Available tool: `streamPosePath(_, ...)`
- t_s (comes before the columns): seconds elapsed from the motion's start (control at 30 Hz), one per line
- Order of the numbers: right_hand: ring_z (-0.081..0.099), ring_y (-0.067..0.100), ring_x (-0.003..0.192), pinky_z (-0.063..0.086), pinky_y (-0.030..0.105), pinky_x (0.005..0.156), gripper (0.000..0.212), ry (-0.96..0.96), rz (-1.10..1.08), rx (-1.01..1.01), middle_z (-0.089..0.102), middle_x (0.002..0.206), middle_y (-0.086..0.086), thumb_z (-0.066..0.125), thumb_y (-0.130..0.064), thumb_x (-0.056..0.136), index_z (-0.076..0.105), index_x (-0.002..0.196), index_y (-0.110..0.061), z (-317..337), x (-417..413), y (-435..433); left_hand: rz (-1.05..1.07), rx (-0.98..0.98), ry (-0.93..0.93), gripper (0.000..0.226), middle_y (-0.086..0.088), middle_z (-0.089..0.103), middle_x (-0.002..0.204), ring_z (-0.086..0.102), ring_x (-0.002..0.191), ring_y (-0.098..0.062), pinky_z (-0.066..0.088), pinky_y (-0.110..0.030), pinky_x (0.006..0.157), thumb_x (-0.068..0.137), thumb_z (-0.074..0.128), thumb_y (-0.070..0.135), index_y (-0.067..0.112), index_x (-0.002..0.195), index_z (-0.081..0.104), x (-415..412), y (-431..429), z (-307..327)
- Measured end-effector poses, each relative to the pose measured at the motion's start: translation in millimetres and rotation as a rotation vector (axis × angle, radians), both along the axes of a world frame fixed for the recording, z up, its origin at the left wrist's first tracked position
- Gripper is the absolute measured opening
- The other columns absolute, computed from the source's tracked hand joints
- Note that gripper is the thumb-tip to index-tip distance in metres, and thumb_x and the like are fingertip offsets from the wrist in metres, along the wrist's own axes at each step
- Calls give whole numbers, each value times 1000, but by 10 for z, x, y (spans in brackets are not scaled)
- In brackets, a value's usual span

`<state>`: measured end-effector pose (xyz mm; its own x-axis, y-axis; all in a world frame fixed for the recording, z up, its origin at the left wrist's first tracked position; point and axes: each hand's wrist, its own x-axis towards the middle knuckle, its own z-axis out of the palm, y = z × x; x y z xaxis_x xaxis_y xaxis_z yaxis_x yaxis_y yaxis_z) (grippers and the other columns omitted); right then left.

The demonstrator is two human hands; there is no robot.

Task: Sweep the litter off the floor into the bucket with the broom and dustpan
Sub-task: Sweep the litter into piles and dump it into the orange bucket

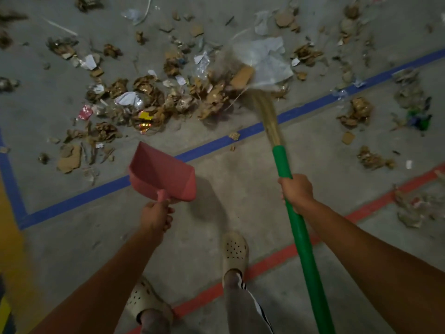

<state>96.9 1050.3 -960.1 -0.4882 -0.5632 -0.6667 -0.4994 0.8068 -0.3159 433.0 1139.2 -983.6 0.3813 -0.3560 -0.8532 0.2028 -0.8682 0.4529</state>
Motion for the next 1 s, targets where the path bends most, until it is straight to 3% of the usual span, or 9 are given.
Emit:
streamPosePath(0.33, 67, 34, 85, 56, 39, 74, 26, 51, 133, -118, 69, 93, 12, 62, -33, 96, 67, 104, -9, 249, 425, 469, -8, -26, -17, 17, -8, 57, 75, 39, 35, -7, 24, -15, 34, 101, 53, 17, 7, 88, 54, 260, 57, 41)
streamPosePath(0.67, 66, 34, 81, 53, 39, 67, 36, -81, 612, -108, 69, 86, 13, 53, -47, 99, 65, 98, -13, 175, 1769, 1094, 125, -1, -64, 23, -11, 62, 80, 42, 37, -9, 28, -18, 38, 104, 50, 26, 6, 96, 58, 1047, 939, -13)
streamPosePath(0.87, 65, 28, 77, 51, 37, 65, 34, -200, 858, -60, 68, 85, 9, 52, -46, 100, 63, 106, -15, 164, 2666, 1426, 313, 6, -31, 32, -11, 62, 80, 44, 38, -9, 28, -18, 39, 106, 47, 33, 7, 89, 58, 1631, 1567, -47)
streamPosePath(1.0, 66, 31, 86, 51, 36, 68, 39, -187, 1070, 10, 70, 96, 11, 49, -48, 101, 64, 114, -14, 17, 3228, 1512, 399, 26, -63, 34, -10, 61, 76, 43, 38, -8, 29, -16, 36, 106, 46, 34, 5, 94, 59, 2059, 1913, -80)
